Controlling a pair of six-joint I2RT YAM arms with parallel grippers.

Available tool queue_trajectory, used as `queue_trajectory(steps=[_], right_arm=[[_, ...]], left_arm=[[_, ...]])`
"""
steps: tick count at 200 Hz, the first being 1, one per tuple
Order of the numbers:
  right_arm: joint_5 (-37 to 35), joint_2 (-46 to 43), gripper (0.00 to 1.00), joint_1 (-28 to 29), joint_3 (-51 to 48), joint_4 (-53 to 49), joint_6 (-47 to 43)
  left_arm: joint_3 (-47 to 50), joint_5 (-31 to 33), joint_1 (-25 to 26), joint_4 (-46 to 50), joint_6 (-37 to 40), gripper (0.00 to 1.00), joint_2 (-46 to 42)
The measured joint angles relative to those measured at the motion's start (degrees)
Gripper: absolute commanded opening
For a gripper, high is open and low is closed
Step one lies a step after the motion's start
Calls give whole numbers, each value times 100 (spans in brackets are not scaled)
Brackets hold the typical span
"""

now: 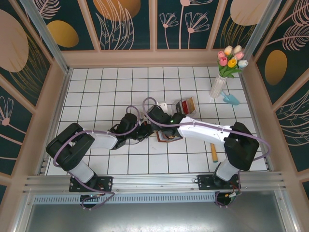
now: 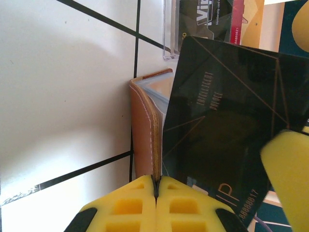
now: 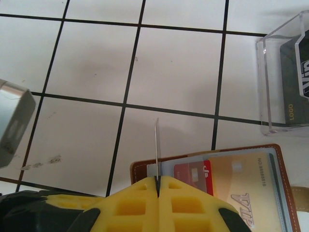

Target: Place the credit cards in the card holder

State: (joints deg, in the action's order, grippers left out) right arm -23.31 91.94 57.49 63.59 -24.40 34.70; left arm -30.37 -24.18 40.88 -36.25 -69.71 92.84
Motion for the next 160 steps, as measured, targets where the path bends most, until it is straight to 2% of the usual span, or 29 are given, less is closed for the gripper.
queue_trajectory(steps=[73, 118, 160], right_arm=[[-485, 4, 0, 66, 109, -551, 0], [-529, -614, 0, -426, -101, -717, 15], [-363, -1099, 0, -546, -177, -619, -22]], left_arm=[[2, 28, 0, 68, 7, 0, 0], [11, 111, 0, 282, 114, 0, -101], [4, 243, 0, 546, 271, 0, -107]])
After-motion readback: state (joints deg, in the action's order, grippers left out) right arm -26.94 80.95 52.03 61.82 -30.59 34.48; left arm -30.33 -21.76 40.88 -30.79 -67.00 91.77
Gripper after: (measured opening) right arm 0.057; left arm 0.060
